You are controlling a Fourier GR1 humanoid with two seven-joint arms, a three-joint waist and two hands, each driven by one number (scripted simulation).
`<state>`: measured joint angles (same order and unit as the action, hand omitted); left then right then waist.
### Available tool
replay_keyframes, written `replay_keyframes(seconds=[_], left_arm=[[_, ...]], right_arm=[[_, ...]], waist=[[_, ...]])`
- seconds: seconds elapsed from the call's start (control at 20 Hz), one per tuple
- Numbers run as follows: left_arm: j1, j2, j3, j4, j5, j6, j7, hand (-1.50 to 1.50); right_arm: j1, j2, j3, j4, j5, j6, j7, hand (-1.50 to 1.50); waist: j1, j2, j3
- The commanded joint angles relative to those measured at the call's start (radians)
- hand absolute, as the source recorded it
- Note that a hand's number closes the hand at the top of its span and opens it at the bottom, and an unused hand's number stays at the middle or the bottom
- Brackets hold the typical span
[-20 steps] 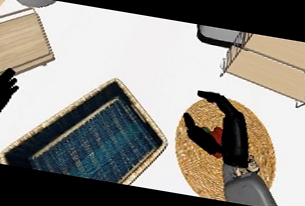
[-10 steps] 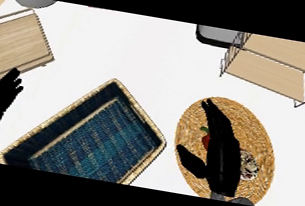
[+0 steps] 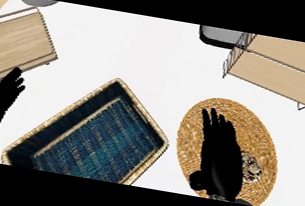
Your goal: Pick the bell pepper from the placemat and place it in the tiered shelf
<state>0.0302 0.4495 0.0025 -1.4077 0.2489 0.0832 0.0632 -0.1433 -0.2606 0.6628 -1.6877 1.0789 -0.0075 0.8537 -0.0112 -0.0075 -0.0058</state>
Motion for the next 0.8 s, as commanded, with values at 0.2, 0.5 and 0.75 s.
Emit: replay_keyframes(seconds=[0.2, 0.5, 0.75], left_arm=[[-0.017, 0.012, 0.008, -0.048, 0.005, -0.022, 0.060, 0.00], [0.000, -0.035, 0.001, -0.033, -0.047, -0.015, 0.016, 0.00], [-0.003, -0.017, 0.056, -0.046, -0.034, -0.055, 0.061, 0.00]], right_arm=[[-0.111, 0.013, -0.011, -0.101, -0.024, 0.498, 0.195, -1.50], [-0.150, 0.048, -0.096, 0.006, -0.005, 0.517, 0.124, -1.50], [-0.103, 0.066, -0.110, 0.051, 0.050, 0.485, 0.079, -1.50]], waist=[[0.013, 0.005, 0.005], [0.015, 0.008, 0.006], [0.014, 0.007, 0.006]])
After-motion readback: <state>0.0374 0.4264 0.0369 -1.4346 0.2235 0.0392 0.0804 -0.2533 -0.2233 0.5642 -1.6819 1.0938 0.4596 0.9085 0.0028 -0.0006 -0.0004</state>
